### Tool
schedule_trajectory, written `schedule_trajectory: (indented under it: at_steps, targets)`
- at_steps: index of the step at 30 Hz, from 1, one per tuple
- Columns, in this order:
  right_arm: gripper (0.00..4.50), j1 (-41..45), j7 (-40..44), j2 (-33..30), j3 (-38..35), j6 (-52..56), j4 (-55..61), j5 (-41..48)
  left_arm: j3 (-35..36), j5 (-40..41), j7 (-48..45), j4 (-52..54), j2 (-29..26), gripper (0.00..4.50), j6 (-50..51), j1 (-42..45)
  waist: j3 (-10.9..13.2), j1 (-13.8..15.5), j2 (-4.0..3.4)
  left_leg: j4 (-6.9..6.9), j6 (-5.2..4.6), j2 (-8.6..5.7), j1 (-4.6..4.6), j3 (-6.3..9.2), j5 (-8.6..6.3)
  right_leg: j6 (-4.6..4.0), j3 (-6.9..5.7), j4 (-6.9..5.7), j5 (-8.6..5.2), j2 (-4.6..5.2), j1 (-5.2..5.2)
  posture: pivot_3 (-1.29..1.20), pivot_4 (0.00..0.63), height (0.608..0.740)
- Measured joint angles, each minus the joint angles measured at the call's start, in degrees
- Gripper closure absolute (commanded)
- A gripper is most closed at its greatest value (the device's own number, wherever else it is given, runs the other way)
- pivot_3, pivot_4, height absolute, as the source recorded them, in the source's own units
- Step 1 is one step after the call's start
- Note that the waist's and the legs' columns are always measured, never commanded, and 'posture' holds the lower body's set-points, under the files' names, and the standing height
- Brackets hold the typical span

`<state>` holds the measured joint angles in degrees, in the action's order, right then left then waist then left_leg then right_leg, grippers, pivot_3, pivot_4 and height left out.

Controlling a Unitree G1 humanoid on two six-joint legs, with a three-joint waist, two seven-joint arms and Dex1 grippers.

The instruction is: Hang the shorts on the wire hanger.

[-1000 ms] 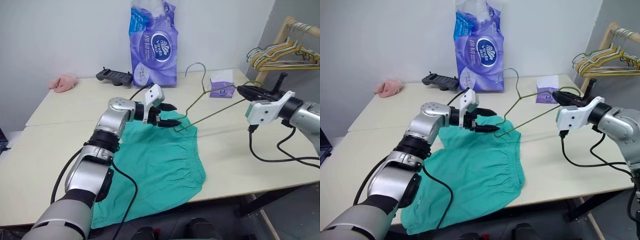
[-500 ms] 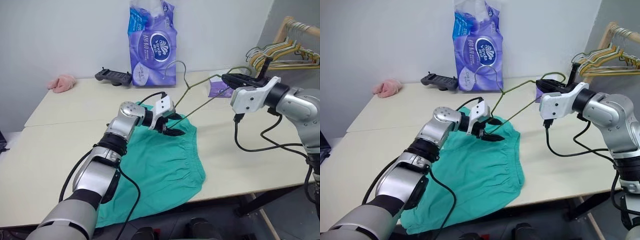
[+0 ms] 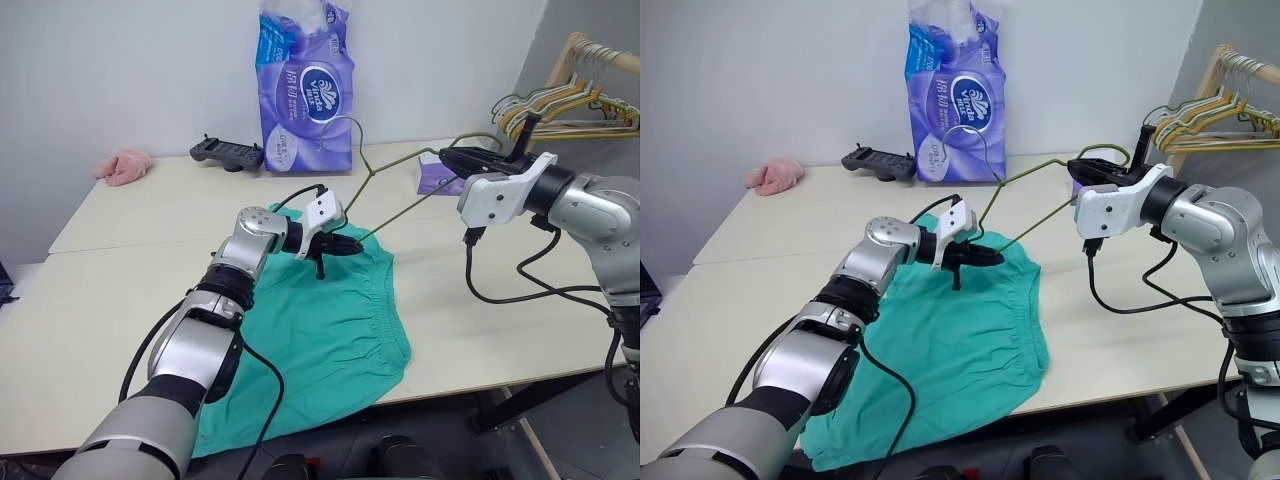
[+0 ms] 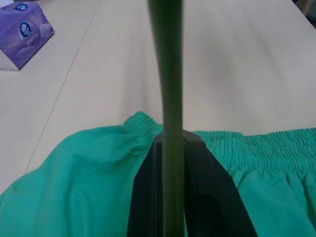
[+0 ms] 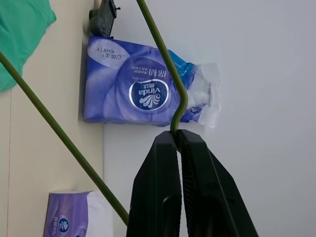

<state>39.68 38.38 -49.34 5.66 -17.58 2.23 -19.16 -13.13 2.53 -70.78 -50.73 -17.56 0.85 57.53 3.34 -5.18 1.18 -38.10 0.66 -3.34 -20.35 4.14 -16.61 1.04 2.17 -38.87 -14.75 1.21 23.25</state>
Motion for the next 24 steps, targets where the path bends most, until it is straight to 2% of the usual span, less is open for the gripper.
schedule_trajectory:
  at_steps: [4, 5, 6, 12, 17, 24]
  targets:
    - [4.5, -0.01, 0.57, 0.05, 0.02, 1.78, 0.32, -0.07, -0.01, -1.28, 1.32, -0.98, 0.07, 4.48, -1.44, 0.74, 0.0, -0.01, 0.0, 0.0, 0.0, 0.0, 0.0, 0.0, 0.0, 0.0, 0.01, 0.0, 0.0, 0.0, 0.01, -0.17, 0.0, 0.74]
    - [3.95, -0.12, 0.82, 0.03, 0.01, 2.21, 0.54, -0.06, -0.01, -1.49, 1.54, -1.11, 0.12, 4.5, -1.71, 0.76, 0.0, -0.01, 0.0, 0.0, 0.0, 0.01, 0.0, -0.01, 0.0, 0.0, 0.01, 0.0, 0.0, 0.0, 0.01, -0.17, 0.0, 0.74]
    - [3.74, -0.44, 1.41, 0.0, 0.02, 2.84, 1.1, -0.03, -0.01, -1.66, 1.75, -1.47, 0.26, 4.5, -1.97, 0.83, 0.0, 0.0, 0.0, 0.0, 0.01, 0.01, 0.0, 0.0, 0.0, 0.0, 0.0, 0.0, 0.0, 0.0, 0.01, -0.17, 0.0, 0.74]
    - [1.76, -3.81, 4.48, -0.98, -0.16, 6.66, 4.27, 0.72, -0.01, -3.08, 4.27, -4.0, 1.18, 4.5, -2.65, 2.1, 0.0, -0.02, 0.01, -0.02, 0.0, 0.0, -0.02, 0.0, -0.01, 0.01, -0.02, 0.0, 0.0, 0.0, 0.01, -0.19, 0.01, 0.74]
    - [0.02, -7.96, 5.72, -2.26, -2.41, 10.23, 8.41, 2.37, -0.36, -6.74, 10.49, -8.18, 0.57, 4.5, -6.66, 4.18, 0.01, -0.07, 0.02, -0.02, 0.0, 0.0, -0.02, 0.0, -0.02, 0.02, 0.0, 0.0, 0.0, 0.0, 0.02, -0.2, 0.016, 0.74]
    - [0.02, -9.37, 7.04, -0.81, -3.81, 22.67, 16.63, 3.43, -8.95, -23.16, 31.13, -14.92, -3.84, 4.5, -18.51, 7.17, 0.02, -0.22, 0.04, -0.01, 0.03, 0.01, -0.03, 0.04, -0.06, 0.05, -0.03, 0.0, -0.01, 0.03, 0.02, -0.21, 0.025, 0.74]
